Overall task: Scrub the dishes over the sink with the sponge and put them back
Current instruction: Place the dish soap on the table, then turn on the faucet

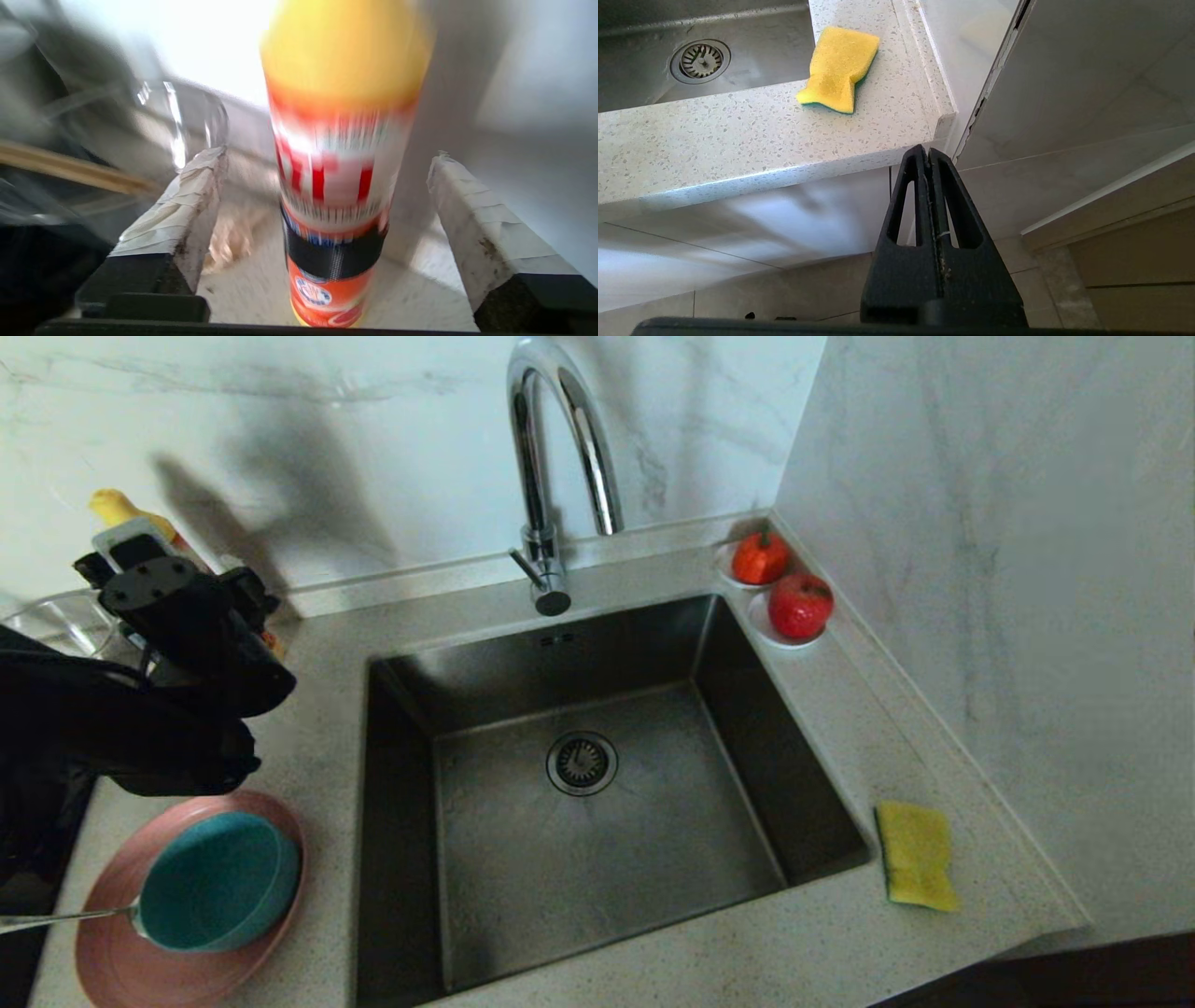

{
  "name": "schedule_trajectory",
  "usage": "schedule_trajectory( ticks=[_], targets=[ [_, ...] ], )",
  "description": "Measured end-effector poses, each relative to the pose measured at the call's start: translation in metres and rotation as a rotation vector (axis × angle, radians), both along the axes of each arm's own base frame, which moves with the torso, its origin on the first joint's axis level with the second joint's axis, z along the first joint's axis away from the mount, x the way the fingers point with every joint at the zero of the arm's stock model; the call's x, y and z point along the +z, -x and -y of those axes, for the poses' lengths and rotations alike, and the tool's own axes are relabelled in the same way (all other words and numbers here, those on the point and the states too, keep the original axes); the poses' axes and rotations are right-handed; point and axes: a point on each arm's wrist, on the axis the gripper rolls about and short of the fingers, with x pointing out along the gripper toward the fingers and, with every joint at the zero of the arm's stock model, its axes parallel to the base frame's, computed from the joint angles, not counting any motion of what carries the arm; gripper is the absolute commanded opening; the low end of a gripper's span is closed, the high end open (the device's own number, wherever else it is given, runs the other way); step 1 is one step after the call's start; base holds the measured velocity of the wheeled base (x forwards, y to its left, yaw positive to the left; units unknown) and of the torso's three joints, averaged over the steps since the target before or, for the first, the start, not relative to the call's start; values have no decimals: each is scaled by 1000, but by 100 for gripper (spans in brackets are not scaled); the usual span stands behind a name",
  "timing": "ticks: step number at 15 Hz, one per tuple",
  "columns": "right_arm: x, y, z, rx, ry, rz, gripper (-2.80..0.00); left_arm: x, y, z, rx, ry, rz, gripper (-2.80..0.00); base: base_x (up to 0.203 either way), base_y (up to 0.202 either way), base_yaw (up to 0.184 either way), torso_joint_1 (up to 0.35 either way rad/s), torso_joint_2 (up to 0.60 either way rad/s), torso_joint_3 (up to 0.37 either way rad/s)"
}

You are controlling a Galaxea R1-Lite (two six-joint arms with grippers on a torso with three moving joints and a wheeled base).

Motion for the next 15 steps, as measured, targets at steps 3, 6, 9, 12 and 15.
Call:
schedule_trajectory(
  ticks=[3, 6, 9, 12, 15],
  targets=[
    [0, 0, 0, 0, 0, 0, -280, 22, 27, 11, -22, -15, 10, 0, 0, 0, 0, 0, 0, 0],
    [0, 0, 0, 0, 0, 0, -280, 45, 58, 21, -52, -30, -8, 0, 0, 0, 0, 0, 0, 0],
    [0, 0, 0, 0, 0, 0, -280, 78, 96, 28, -100, -44, -37, 0, 0, 0, 0, 0, 0, 0],
    [0, 0, 0, 0, -1, 0, -280, 106, 143, 43, -193, -58, -94, 0, 0, 0, 0, 0, 0, 0],
    [0, 0, 0, 0, 0, 0, -280, 112, 184, 70, -362, -79, -240, 0, 0, 0, 0, 0, 0, 0]
  ],
)
